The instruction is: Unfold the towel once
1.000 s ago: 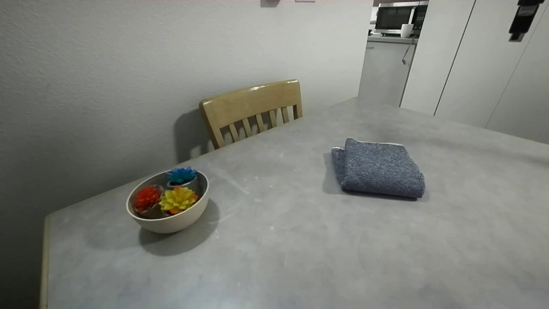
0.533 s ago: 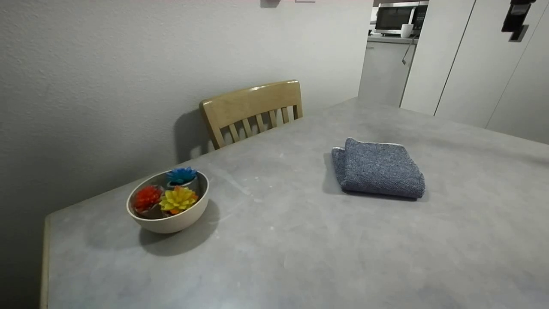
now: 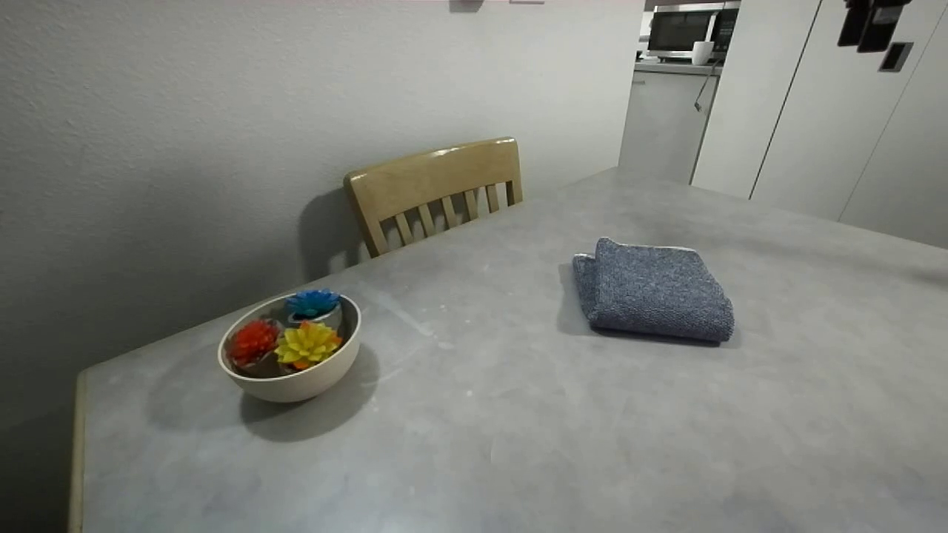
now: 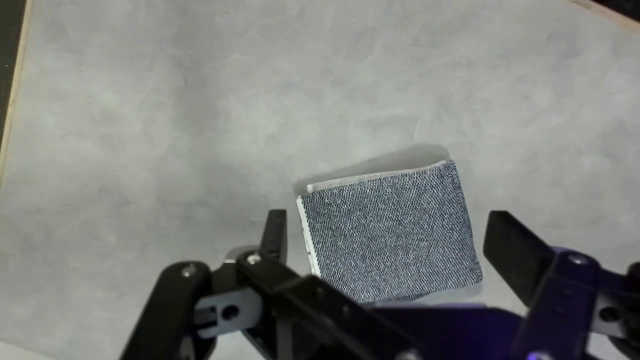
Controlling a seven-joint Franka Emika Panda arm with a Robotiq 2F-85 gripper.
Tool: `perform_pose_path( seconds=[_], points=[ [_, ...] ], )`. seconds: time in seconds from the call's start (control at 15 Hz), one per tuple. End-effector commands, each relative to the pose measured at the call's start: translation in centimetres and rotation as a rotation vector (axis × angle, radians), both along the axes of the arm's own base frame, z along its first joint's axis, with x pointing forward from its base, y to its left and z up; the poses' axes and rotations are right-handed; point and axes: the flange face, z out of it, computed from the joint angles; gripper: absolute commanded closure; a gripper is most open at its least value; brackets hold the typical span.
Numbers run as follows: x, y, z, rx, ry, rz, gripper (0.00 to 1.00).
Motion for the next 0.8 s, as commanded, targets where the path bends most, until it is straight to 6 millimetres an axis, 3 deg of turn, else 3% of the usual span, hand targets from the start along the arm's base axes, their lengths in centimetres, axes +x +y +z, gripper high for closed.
perform_pose_path(
  seconds=[0.0, 0.2, 0.47, 0.53, 0.6, 0.73],
  points=[
    [2.9, -0.8, -0.9, 0.043, 0.001, 0.012, 0.0],
    [5.1, -1.5, -2.4, 0.064, -0.016, -0.032, 0.0],
    [7.5, -3.4, -6.0, -0.003, 0.034, -0.078, 0.0],
    [7.9, -3.7, -6.7, -0.001, 0.048, -0.087, 0.0],
    [6.4, -2.7, -5.5, 0.015, 0.033, -0.071, 0.0],
    [7.3, -3.3, -6.9, 0.01, 0.052, -0.081, 0.0]
  ],
)
